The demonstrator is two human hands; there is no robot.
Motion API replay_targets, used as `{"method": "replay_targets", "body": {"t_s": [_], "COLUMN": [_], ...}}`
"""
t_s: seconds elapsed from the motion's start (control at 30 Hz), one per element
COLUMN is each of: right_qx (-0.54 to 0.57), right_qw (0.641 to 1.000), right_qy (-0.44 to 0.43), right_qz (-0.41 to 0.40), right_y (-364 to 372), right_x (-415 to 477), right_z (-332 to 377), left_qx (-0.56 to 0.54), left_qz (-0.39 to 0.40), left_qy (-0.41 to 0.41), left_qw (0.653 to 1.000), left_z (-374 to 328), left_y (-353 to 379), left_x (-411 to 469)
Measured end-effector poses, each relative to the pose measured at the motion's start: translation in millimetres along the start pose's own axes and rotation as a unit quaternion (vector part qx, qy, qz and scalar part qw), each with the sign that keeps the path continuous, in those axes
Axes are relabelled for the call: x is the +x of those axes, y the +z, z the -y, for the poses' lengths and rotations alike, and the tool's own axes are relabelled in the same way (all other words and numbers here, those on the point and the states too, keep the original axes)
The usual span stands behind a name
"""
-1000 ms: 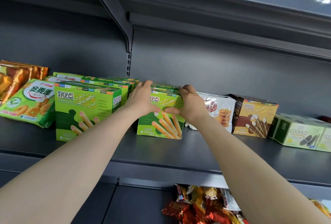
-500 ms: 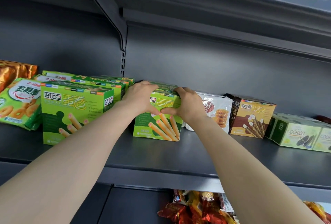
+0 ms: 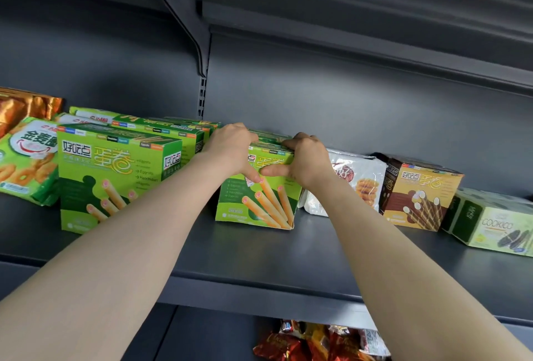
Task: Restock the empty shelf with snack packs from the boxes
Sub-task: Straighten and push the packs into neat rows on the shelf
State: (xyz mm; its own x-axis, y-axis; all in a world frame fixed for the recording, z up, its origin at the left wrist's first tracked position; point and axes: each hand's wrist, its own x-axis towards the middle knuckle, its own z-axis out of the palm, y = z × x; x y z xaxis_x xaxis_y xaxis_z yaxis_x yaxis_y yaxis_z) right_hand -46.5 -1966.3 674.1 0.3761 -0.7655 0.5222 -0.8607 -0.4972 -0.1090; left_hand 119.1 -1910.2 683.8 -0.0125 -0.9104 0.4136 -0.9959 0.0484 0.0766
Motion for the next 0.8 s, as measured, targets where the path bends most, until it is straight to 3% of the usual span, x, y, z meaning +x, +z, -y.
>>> {"method": "replay_targets", "body": {"t_s": [0.27, 0.5, 0.8], "right_qx": [0.041, 0.038, 0.081], "right_qw": [0.999, 0.981, 0.985], "right_qy": [-0.003, -0.065, -0.007], "right_qz": [-0.027, -0.179, -0.155], "right_y": [6, 22, 29], "right_x": [-13, -47, -67], "right_z": [2, 2, 17], "left_qx": [-0.059, -0.061, -0.153], "left_qz": [-0.024, -0.066, -0.043], "left_qy": [0.003, -0.003, -0.049], "left_qw": [0.998, 0.996, 0.986], "left_z": [5, 6, 7], "left_y": [4, 7, 16], "left_x": [-12, -23, -36]}}
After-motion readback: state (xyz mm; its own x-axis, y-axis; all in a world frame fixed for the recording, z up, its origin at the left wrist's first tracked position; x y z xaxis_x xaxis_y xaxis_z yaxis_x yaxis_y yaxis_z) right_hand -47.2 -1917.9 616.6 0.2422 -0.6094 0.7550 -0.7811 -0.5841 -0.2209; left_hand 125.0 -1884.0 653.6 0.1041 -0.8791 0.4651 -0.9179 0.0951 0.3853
